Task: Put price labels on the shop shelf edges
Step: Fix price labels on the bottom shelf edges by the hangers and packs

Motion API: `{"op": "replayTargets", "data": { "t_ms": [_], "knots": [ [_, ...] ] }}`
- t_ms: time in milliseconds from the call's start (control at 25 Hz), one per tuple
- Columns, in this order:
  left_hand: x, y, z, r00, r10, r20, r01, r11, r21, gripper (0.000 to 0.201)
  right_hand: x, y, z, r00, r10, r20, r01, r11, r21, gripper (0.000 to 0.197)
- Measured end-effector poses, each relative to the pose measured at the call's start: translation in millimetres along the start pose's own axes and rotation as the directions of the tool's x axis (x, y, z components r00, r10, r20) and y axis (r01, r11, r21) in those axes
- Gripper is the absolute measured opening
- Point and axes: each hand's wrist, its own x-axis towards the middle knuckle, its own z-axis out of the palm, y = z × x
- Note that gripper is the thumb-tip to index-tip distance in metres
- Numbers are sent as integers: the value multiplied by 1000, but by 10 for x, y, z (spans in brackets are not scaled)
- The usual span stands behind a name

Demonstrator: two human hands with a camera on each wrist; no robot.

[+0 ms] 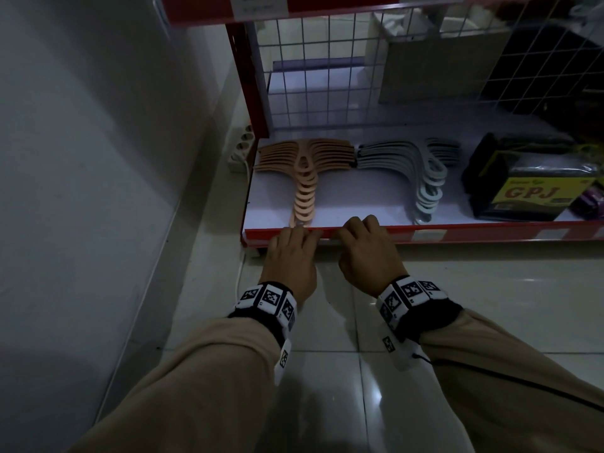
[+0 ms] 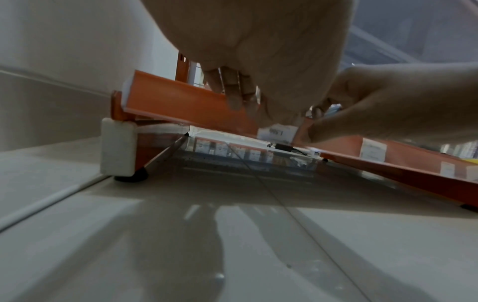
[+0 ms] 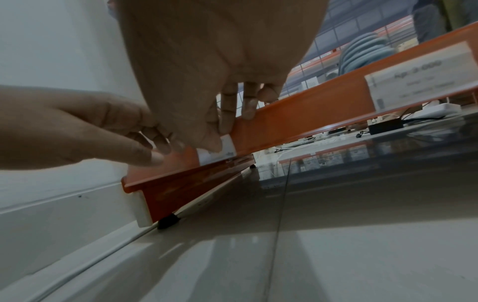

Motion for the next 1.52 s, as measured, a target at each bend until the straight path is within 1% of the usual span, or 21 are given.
{"op": "replayTargets", "data": {
  "t_ms": [160,320,400,520,560,640,680,760,840,880,920,1000,1040,1080,1160,1240,1280,1320,1400,1440,1520],
  "knots": [
    [31,0,-39,1000,9,14,-9,1000,7,46,4,21,0,1000,-7,-4,7,1000,-5,35],
    [11,3,-48,1000,8,4,-8,1000,-1,44,35,21,0,1000,6,-21,-6,1000,-4,29],
    [32,-3,-59,1000,-18,-5,18,999,-48,44,58,56,-17,997,56,-50,-52,995,80,24],
    [58,-9,-81,997,-66,-31,60,986,-157,36,73,133,-55,988,124,-94,-87,942,324,14],
    [66,-9,-87,995,-84,-43,75,979,-190,32,71,150,-65,980,160,-114,-97,899,427,12],
    [79,-13,-93,991,-122,-48,106,961,-257,27,81,163,-87,944,305,-129,-152,746,648,11],
    [84,-17,-95,990,-134,-40,117,950,-290,27,95,160,-99,918,381,-113,-180,651,737,12],
    [93,-19,-104,990,-141,-29,123,929,-348,28,126,145,-106,881,472,-4,-222,421,879,16],
    [94,-17,-119,989,-147,-20,127,909,-396,31,129,89,-95,874,465,139,-233,149,961,21],
    [92,-15,-123,988,-156,-18,134,899,-416,32,123,53,-81,877,443,183,-236,65,970,23],
    [91,-9,-123,986,-167,-20,143,892,-429,32,115,17,-61,884,421,204,-241,37,970,25],
    [94,-1,-110,982,-187,-21,160,891,-425,28,95,-40,-10,902,380,207,-247,59,967,26],
    [101,-3,-101,982,-191,-15,168,897,-410,26,91,-57,11,907,371,198,-248,92,964,25],
    [108,-7,-93,982,-191,-9,172,904,-392,25,87,-52,17,914,371,166,-237,154,959,25],
    [119,-17,-93,985,-175,6,166,922,-349,23,85,-8,1,938,347,22,-159,372,914,28],
    [123,-26,-99,990,-138,19,138,949,-282,23,102,41,-49,971,210,-114,-46,631,774,33],
    [118,-33,-101,992,-121,20,122,961,-247,24,123,51,-67,983,125,-137,1,735,678,32],
    [114,-43,-106,994,-109,15,110,969,-221,24,146,51,-83,989,58,-133,33,805,593,28],
    [110,-73,-121,996,-90,-3,88,980,-180,25,179,53,-106,993,13,-120,49,864,500,21],
    [109,-88,-132,997,-75,-15,72,986,-148,26,185,63,-112,992,29,-126,38,865,501,18],
    [91,-118,-148,999,-35,-34,33,997,-74,27,176,86,-112,980,107,-166,7,820,572,12]
  ]
}}
